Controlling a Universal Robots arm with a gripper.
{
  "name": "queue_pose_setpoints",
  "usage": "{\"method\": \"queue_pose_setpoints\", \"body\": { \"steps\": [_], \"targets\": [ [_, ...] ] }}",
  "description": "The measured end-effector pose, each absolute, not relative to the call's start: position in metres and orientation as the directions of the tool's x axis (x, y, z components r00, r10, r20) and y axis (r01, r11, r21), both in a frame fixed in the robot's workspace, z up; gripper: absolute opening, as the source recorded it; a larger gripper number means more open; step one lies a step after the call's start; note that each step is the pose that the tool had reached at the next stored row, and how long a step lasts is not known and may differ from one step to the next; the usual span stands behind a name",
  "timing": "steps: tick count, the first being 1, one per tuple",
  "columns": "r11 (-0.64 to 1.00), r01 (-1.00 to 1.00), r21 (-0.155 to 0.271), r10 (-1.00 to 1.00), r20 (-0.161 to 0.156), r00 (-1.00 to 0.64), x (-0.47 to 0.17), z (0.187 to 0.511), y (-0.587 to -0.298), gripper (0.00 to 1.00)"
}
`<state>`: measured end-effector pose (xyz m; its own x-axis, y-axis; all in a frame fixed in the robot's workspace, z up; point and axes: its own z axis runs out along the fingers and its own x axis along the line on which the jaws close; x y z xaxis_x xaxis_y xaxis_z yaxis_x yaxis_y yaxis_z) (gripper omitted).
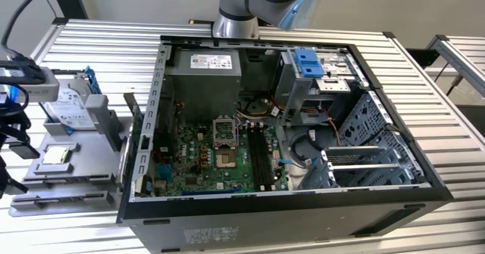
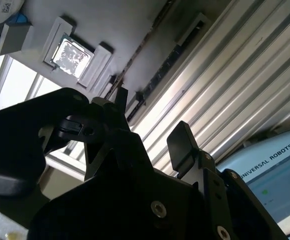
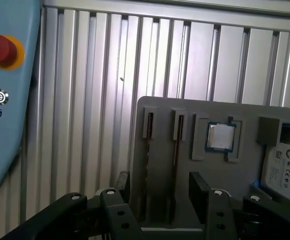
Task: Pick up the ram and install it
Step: 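Pick up the ram and move it above insertion slot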
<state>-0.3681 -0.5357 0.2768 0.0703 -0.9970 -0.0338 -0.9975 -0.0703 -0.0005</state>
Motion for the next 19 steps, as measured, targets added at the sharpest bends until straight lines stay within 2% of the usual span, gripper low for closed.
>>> {"method": "queue_pose_setpoints", "body": {
  "steps": [19],
  "targets": [
    [-0.070,-0.998,0.000,-0.997,-0.020,0.070,-0.368,0.258,-0.537,1.00]
  ]
}}
